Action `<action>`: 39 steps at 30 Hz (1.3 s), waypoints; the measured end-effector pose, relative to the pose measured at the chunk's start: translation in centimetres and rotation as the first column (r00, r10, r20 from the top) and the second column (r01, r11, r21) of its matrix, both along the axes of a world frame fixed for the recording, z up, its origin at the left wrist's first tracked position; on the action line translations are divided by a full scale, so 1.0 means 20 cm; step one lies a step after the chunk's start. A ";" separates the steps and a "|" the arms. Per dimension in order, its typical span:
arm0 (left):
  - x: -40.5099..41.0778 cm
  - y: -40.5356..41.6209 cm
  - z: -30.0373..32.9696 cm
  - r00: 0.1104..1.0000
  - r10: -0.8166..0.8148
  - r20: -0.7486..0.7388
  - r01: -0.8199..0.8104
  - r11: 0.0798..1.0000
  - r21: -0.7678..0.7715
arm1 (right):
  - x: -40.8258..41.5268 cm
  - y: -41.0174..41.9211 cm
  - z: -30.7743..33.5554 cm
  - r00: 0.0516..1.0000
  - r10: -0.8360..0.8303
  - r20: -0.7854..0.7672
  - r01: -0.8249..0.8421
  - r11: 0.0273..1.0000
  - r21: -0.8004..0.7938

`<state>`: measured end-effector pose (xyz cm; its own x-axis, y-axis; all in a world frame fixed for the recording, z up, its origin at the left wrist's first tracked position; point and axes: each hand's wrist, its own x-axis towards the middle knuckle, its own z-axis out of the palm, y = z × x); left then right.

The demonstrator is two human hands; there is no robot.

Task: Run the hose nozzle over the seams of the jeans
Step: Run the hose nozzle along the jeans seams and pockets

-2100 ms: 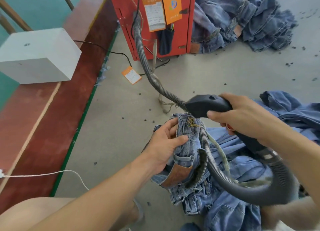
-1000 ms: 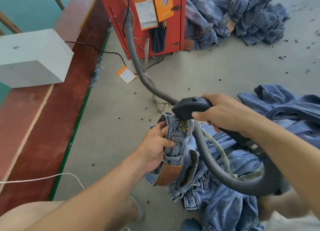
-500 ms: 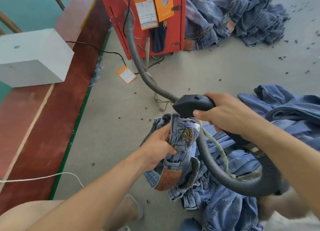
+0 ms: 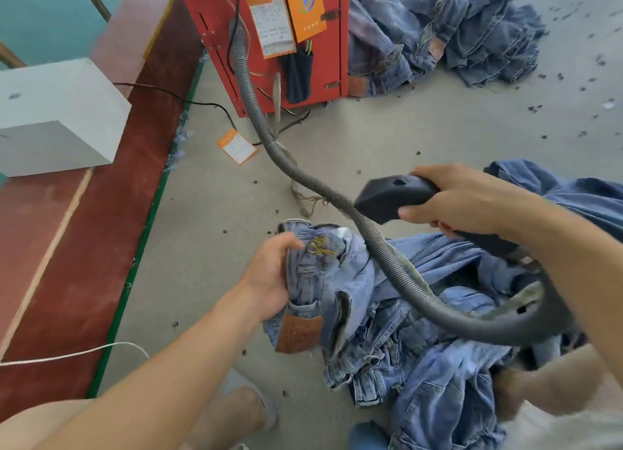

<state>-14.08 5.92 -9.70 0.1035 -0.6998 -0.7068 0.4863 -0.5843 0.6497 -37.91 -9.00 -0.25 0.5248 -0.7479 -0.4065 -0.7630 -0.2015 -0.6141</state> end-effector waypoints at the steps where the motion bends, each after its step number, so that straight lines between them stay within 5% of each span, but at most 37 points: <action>1: 0.02 -0.01 0.01 0.999 0.045 0.019 -0.046 0.998 0.045 | -0.03 -0.01 -0.02 0.995 0.034 -0.089 -0.037 0.999 -0.032; 6: 0.07 -0.03 0.00 0.971 0.157 0.181 -0.184 0.972 0.145 | -0.04 0.00 -0.16 0.937 0.095 -0.337 -0.134 0.987 -0.093; 17: 0.03 -0.01 -0.08 0.957 0.258 0.133 -0.274 0.954 0.125 | 0.12 0.11 -0.36 0.894 0.248 -0.372 -0.257 0.966 0.025; 22: 0.01 -0.02 -0.06 0.954 0.290 0.075 -0.297 0.948 0.111 | 0.18 0.12 -0.44 0.994 -0.098 -0.047 0.102 0.991 0.089; 27: 0.03 0.00 -0.07 0.934 0.353 0.051 -0.357 0.924 0.136 | 0.11 0.08 -0.37 0.853 -0.512 0.103 0.446 0.817 0.367; 33: 0.02 0.00 -0.07 0.943 0.334 0.005 -0.330 0.929 0.167 | 0.15 0.19 -0.46 0.853 -0.521 -0.032 0.428 0.663 0.615; 39: 0.01 0.04 -0.07 0.963 0.269 0.011 -0.264 0.940 0.215 | 0.20 0.14 -0.64 0.712 -0.693 -0.114 0.578 0.486 0.656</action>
<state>-13.83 6.79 -11.13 0.2510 -0.4817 -0.8396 0.6540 -0.5551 0.5140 -33.96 -6.26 -13.13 0.1039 -0.5102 -0.8538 -0.4145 0.7581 -0.5034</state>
